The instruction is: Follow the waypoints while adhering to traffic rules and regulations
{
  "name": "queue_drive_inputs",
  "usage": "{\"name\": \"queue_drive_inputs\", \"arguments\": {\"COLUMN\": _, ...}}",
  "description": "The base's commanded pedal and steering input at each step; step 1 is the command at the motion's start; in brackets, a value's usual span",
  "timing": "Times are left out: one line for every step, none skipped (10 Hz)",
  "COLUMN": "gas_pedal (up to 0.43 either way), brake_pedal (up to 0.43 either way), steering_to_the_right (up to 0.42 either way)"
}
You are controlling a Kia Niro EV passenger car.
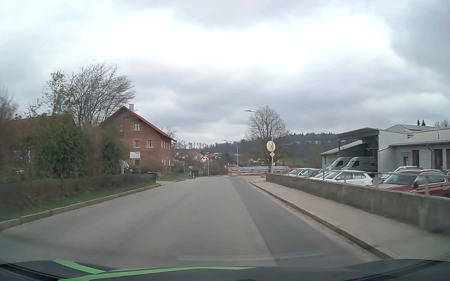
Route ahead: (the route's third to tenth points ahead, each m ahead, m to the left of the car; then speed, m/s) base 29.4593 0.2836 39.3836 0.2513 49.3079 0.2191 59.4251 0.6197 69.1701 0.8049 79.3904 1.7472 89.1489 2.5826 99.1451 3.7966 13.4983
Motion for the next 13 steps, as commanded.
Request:
{"name": "queue_drive_inputs", "arguments": {"gas_pedal": 0.059, "brake_pedal": 0.000, "steering_to_the_right": 0.003}}
{"name": "queue_drive_inputs", "arguments": {"gas_pedal": 0.059, "brake_pedal": 0.000, "steering_to_the_right": 0.003}}
{"name": "queue_drive_inputs", "arguments": {"gas_pedal": 0.059, "brake_pedal": 0.000, "steering_to_the_right": 0.003}}
{"name": "queue_drive_inputs", "arguments": {"gas_pedal": 0.059, "brake_pedal": 0.000, "steering_to_the_right": 0.003}}
{"name": "queue_drive_inputs", "arguments": {"gas_pedal": 0.059, "brake_pedal": 0.000, "steering_to_the_right": 0.003}}
{"name": "queue_drive_inputs", "arguments": {"gas_pedal": 0.059, "brake_pedal": 0.000, "steering_to_the_right": 0.003}}
{"name": "queue_drive_inputs", "arguments": {"gas_pedal": 0.059, "brake_pedal": 0.000, "steering_to_the_right": 0.003}}
{"name": "queue_drive_inputs", "arguments": {"gas_pedal": 0.059, "brake_pedal": 0.000, "steering_to_the_right": 0.003}}
{"name": "queue_drive_inputs", "arguments": {"gas_pedal": 0.059, "brake_pedal": 0.000, "steering_to_the_right": 0.003}}
{"name": "queue_drive_inputs", "arguments": {"gas_pedal": 0.059, "brake_pedal": 0.000, "steering_to_the_right": 0.003}}
{"name": "queue_drive_inputs", "arguments": {"gas_pedal": 0.067, "brake_pedal": 0.000, "steering_to_the_right": 0.003}}
{"name": "queue_drive_inputs", "arguments": {"gas_pedal": 0.067, "brake_pedal": 0.000, "steering_to_the_right": 0.002}}
{"name": "queue_drive_inputs", "arguments": {"gas_pedal": 0.079, "brake_pedal": 0.000, "steering_to_the_right": 0.001}}
